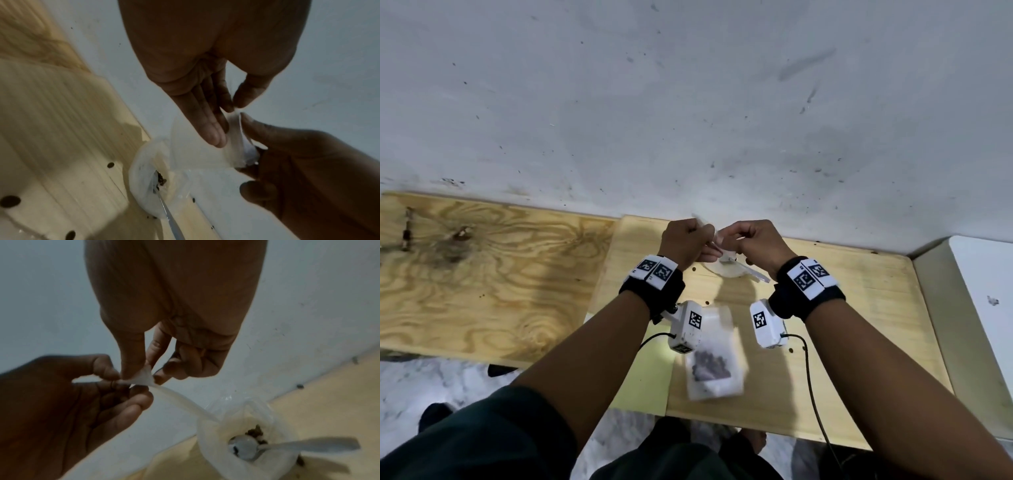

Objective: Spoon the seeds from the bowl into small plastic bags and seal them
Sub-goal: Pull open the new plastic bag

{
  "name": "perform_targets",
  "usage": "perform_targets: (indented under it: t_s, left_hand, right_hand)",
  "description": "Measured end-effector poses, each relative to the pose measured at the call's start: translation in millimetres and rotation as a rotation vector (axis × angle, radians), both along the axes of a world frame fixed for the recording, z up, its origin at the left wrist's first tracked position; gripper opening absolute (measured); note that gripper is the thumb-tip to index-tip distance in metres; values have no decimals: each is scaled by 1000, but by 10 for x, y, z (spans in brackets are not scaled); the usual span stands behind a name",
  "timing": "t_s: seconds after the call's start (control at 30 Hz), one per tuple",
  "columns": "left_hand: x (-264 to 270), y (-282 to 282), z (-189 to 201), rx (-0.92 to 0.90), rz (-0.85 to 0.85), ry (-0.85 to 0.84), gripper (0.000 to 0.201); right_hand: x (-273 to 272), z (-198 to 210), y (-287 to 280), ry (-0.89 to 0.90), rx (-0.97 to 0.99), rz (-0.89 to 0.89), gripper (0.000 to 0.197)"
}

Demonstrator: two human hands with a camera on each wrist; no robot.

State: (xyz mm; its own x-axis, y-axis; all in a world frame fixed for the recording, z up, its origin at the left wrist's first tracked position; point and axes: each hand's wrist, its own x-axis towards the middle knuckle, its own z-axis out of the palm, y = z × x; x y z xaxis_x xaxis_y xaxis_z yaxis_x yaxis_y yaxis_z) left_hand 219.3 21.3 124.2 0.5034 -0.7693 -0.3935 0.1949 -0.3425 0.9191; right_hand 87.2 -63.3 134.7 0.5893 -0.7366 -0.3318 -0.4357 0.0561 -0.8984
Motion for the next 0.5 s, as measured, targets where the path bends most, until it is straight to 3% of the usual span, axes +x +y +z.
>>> perform_targets:
  t_s: [0.07, 0.33, 0.5]
  left_hand:
    - [-37, -39, 7, 29, 3, 1, 17]
    - [-126, -120, -29, 119, -166, -350, 24]
    - [-170, -130, -82, 135, -236, -441, 33]
  right_hand:
    - [10, -8, -12, 7, -77, 36, 2]
    - [-76, -132, -99, 204, -369, 60, 18]
    - [-149, -177, -228, 184, -357, -58, 18]
